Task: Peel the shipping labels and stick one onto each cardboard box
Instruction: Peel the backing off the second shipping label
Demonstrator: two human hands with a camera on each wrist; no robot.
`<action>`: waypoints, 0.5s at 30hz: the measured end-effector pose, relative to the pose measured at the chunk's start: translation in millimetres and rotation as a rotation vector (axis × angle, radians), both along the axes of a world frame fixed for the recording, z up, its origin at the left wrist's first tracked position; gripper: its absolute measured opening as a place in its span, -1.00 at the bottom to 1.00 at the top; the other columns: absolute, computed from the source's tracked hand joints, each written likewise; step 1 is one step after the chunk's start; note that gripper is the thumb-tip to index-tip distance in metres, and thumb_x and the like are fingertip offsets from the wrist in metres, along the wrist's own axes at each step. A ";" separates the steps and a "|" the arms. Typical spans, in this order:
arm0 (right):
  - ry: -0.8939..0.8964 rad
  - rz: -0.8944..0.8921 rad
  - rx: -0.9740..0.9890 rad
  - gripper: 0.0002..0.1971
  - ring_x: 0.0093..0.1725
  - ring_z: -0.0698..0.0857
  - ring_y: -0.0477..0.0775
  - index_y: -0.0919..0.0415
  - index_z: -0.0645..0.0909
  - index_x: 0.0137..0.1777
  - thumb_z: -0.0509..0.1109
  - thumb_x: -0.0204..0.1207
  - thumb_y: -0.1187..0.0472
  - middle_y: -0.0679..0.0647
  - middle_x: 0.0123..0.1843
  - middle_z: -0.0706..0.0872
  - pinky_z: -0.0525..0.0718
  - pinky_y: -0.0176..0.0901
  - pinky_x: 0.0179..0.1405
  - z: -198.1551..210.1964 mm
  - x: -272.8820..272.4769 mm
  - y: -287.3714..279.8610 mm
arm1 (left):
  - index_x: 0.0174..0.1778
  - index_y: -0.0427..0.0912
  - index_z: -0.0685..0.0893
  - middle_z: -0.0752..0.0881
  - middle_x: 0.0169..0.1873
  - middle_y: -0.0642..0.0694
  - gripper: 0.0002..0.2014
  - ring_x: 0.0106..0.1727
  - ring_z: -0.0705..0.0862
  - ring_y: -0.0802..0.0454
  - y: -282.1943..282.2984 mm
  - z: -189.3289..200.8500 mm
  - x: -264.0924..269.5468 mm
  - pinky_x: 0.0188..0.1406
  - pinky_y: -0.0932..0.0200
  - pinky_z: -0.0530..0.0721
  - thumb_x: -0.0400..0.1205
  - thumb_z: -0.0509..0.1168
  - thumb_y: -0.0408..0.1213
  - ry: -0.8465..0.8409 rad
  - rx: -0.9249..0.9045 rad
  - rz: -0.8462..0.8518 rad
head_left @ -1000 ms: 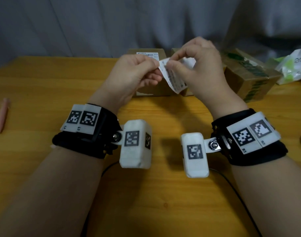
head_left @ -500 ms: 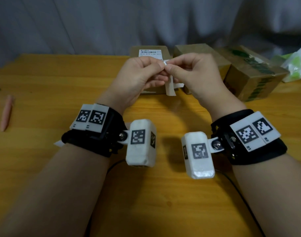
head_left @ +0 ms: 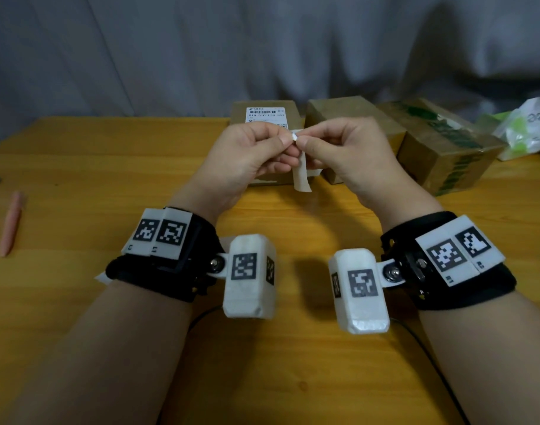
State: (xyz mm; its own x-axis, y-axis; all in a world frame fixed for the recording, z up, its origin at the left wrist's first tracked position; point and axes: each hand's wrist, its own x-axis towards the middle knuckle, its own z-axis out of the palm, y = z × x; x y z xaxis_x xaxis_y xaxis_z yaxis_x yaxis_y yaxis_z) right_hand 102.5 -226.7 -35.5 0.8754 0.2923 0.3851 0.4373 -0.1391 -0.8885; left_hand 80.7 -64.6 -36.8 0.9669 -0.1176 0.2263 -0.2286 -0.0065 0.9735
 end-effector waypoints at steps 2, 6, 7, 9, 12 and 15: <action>0.014 0.019 0.014 -0.88 -0.27 0.76 -0.14 0.33 0.74 0.00 0.43 0.52 0.34 0.11 -0.22 0.79 0.68 -0.37 -0.26 1.8 -1.7 -0.6 | -0.11 -0.30 0.68 0.76 -0.33 -0.06 -0.86 -0.28 0.73 0.14 0.9 -0.2 -0.1 -0.25 0.37 0.70 0.66 0.22 -0.42 -0.017 0.017 -0.012; 0.025 0.038 0.024 -0.85 -0.31 0.75 -0.20 0.41 0.71 0.04 0.40 0.53 0.37 0.12 -0.21 0.77 0.64 -0.48 -0.33 5.1 -4.9 -1.6 | -0.15 -0.24 0.68 0.77 -0.36 -0.01 -0.85 -0.29 0.72 0.16 0.7 -0.4 0.4 -0.25 0.36 0.69 0.66 0.22 -0.41 -0.058 0.045 -0.011; 0.025 0.038 0.019 -0.85 -0.31 0.76 -0.20 0.41 0.70 0.04 0.40 0.53 0.37 0.12 -0.21 0.77 0.64 -0.48 -0.33 5.7 -5.6 -1.7 | -0.16 -0.24 0.68 0.77 -0.37 -0.01 -0.85 -0.30 0.72 0.17 0.6 -0.2 0.6 -0.24 0.36 0.69 0.66 0.22 -0.41 -0.066 0.055 -0.007; 0.033 0.039 0.030 -0.85 -0.30 0.76 -0.18 0.42 0.70 0.04 0.40 0.53 0.37 0.15 -0.19 0.78 0.64 -0.47 -0.32 6.4 -6.7 -1.6 | -0.16 -0.23 0.68 0.77 -0.37 0.00 -0.85 -0.30 0.72 0.17 0.5 0.1 0.6 -0.23 0.36 0.69 0.66 0.22 -0.42 -0.083 0.072 -0.002; 0.043 0.032 0.036 -0.87 -0.28 0.78 -0.15 0.38 0.70 0.03 0.41 0.53 0.35 0.14 -0.19 0.78 0.66 -0.45 -0.31 7.3 -7.1 -1.6 | -0.16 -0.22 0.68 0.76 -0.36 0.00 -0.85 -0.29 0.72 0.17 -0.1 0.1 0.9 -0.22 0.36 0.70 0.66 0.22 -0.41 -0.091 0.087 0.004; 0.044 0.023 0.025 -0.85 -0.27 0.78 -0.15 0.39 0.70 0.05 0.41 0.53 0.34 0.13 -0.19 0.78 0.66 -0.45 -0.31 7.7 -7.8 -1.4 | -0.16 -0.23 0.68 0.76 -0.37 0.00 -0.85 -0.31 0.72 0.18 -0.4 0.1 1.1 -0.23 0.37 0.69 0.66 0.22 -0.42 -0.088 0.086 0.013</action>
